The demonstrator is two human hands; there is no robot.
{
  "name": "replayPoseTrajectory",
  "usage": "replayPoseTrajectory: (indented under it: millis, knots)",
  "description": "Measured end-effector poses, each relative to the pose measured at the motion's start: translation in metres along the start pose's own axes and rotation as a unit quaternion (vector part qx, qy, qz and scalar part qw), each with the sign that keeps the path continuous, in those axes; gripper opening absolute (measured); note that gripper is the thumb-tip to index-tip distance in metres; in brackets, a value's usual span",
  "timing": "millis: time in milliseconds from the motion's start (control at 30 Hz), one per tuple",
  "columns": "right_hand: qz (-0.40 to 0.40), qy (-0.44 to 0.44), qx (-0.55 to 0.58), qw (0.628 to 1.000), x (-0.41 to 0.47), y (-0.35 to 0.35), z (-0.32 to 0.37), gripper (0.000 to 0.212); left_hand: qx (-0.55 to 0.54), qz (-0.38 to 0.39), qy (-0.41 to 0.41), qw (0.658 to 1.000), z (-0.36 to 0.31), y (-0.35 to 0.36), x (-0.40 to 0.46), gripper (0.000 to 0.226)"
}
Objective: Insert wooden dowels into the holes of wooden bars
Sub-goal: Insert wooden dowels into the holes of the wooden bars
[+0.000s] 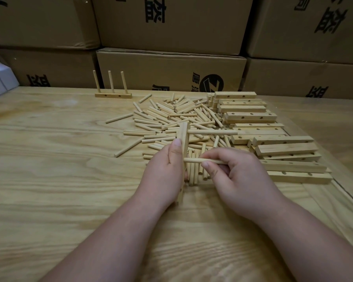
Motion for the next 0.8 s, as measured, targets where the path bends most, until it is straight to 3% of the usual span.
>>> replayPoseTrajectory:
  millis: [67,200,233,300,367,433,633,800]
  knots:
    - [-0.018,0.01,0.022,1.0,0.0,0.001,-0.002,0.017,-0.02,-0.014,-0.015,1.0,0.003,-0.001,0.0,0.049]
    - [0.012,0.076,0.08,0.994,0.003,0.009,-0.016,0.047,-0.082,-0.053,-0.068,0.993,0.012,-0.006,-0.001,0.051]
    - [0.01,0.094,0.122,0.988,0.002,0.007,-0.021,0.049,-0.098,-0.073,-0.087,0.989,0.016,-0.008,-0.002,0.054]
    - [-0.022,0.114,0.152,0.981,0.002,0.001,-0.027,0.033,-0.147,-0.121,-0.135,0.972,0.026,-0.014,-0.002,0.059]
    - [-0.044,0.116,0.072,0.99,0.003,-0.001,-0.025,0.019,-0.223,-0.156,-0.183,0.945,0.035,-0.014,-0.001,0.059]
    - [-0.046,0.101,-0.035,0.993,0.003,0.004,-0.021,0.029,-0.261,-0.159,-0.201,0.931,0.039,-0.012,0.0,0.058]
    - [0.003,0.119,-0.197,0.973,0.0,0.027,-0.011,0.05,-0.259,-0.137,-0.176,0.94,0.033,-0.01,0.001,0.058]
    - [0.034,0.15,-0.227,0.962,-0.001,0.036,-0.016,0.051,-0.234,-0.117,-0.148,0.954,0.027,-0.009,0.0,0.061]
Point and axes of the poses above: each hand's wrist, its own x-axis towards the middle knuckle, its own y-axis out of the palm, z = x × y, the point moved 8 cm from there along x, towards the middle knuckle, and after that the axes turned 10 degrees about y, right-handed, at the moved point
